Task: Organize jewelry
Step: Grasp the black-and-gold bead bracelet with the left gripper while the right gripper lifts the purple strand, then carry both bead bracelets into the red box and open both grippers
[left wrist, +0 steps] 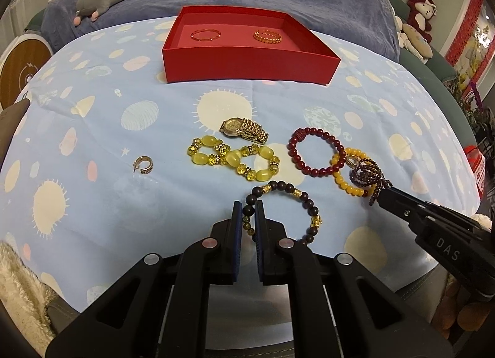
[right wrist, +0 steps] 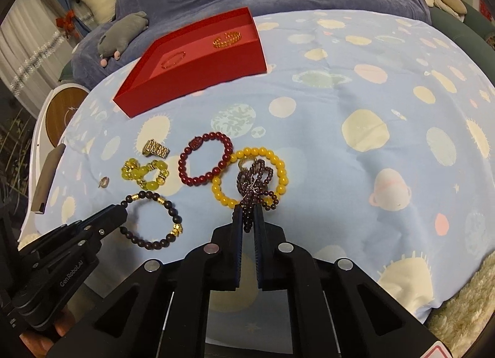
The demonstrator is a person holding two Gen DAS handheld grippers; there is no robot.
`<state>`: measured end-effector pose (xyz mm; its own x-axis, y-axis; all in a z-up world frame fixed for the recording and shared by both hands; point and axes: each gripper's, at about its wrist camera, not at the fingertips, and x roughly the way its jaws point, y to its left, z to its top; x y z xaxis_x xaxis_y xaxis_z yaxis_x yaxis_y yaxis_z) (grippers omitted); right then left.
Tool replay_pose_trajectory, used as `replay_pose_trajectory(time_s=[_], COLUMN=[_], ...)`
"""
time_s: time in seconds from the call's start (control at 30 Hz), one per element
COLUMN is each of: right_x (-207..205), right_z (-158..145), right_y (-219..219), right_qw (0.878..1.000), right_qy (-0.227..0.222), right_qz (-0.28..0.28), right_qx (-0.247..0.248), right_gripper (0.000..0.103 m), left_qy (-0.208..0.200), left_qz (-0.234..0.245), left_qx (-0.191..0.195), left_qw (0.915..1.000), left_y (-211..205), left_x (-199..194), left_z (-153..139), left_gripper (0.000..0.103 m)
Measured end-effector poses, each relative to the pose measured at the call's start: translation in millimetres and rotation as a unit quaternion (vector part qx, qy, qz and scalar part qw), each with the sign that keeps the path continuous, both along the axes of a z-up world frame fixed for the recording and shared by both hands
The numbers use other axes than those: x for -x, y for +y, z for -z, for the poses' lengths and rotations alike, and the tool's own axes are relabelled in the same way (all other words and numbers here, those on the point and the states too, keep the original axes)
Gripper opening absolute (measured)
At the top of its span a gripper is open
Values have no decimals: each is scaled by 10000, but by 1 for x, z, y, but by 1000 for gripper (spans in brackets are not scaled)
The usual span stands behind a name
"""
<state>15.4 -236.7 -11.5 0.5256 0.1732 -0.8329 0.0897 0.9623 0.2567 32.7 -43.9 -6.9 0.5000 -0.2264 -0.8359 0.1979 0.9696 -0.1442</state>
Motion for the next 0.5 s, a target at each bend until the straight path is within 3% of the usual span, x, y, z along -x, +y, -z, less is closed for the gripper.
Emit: replay_pose_trajectory(time_s=[0.23,0.5], right_x=[12,28], right_z=[-30,-41], right_y=[-7,-9], right_qw=[9987,9978], right_qy=[-385,-473], right_qz=[81,79], right_qx=[-325,-463], right_gripper=[4,4], left_qy=[-107,-172], left_qz=[-51,-126], left_qx=[127,222], left_qw=[9998,9995], left_y=[4,13], left_x=[0,3], left_z=[-13,-24], left_gripper=[8,8])
